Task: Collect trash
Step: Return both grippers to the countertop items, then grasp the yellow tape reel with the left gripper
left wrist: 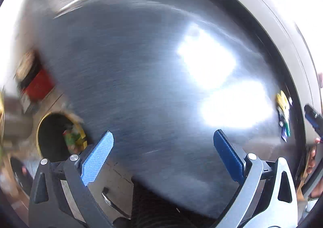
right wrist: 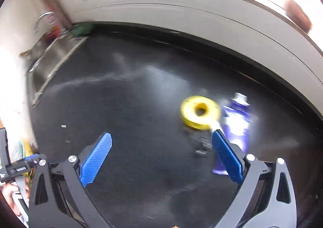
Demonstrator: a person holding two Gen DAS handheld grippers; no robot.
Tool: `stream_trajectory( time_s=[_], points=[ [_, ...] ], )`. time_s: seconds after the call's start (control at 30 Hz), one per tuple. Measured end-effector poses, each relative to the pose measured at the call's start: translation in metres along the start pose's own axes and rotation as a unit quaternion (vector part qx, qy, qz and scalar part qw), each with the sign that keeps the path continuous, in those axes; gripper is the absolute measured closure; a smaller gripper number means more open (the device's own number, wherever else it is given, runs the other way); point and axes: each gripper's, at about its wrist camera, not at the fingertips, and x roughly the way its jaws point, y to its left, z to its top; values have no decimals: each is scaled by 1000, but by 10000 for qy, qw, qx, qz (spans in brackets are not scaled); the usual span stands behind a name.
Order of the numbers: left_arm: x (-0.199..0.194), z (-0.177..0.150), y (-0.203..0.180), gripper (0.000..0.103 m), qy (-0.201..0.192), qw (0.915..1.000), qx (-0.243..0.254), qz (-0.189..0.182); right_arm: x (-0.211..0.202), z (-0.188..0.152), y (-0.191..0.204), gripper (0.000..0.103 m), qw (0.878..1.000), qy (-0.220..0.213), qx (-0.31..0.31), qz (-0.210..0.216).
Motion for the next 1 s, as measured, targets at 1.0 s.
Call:
stream_trajectory(
  time_s=[1.0],
  points=[
    [137, 24, -356, 7, 567, 9404, 3326, 426, -85, -326, -300, 7, 8713, 304, 4671, -1474]
  ],
)
